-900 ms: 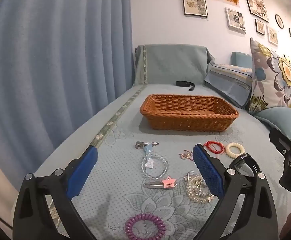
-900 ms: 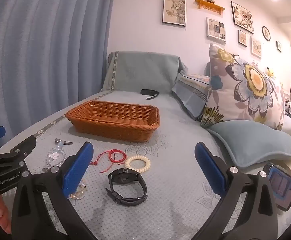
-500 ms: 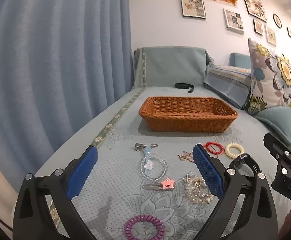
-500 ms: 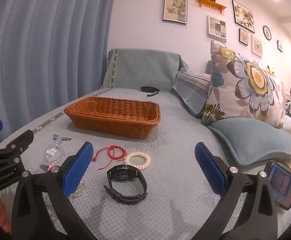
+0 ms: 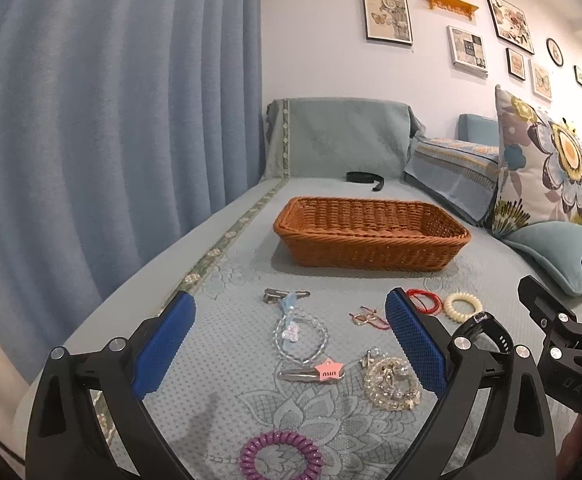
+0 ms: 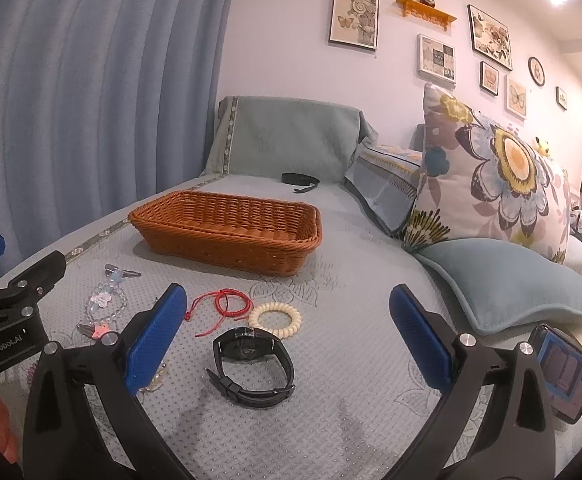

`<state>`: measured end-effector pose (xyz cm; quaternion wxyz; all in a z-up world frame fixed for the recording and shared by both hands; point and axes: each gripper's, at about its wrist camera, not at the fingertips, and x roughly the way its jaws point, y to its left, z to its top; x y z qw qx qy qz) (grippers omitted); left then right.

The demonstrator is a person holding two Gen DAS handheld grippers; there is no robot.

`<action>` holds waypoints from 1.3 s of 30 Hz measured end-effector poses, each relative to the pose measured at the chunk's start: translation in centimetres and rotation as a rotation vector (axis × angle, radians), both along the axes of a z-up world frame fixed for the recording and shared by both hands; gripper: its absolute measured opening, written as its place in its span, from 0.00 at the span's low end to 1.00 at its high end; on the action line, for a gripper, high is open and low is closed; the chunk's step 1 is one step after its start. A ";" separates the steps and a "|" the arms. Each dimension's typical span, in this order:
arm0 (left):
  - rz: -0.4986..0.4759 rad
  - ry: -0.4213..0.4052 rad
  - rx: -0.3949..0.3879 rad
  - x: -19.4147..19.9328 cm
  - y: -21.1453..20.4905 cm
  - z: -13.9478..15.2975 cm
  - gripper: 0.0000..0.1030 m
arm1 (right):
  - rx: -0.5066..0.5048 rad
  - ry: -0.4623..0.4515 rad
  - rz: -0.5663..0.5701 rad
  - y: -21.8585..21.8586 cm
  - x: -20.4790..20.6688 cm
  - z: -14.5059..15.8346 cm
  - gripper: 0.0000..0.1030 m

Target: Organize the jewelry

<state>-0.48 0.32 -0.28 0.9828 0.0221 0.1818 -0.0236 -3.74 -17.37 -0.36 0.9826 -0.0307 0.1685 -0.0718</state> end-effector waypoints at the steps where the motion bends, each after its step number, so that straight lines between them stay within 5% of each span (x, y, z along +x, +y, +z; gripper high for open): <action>1: -0.003 0.003 -0.001 -0.1 0.1 0.0 0.91 | 0.000 0.000 0.001 0.0 0.0 0.0 0.94; 39: -0.013 0.018 0.023 0.0 -0.8 -0.3 0.91 | 0.003 0.018 0.018 0.0 0.2 -0.3 0.94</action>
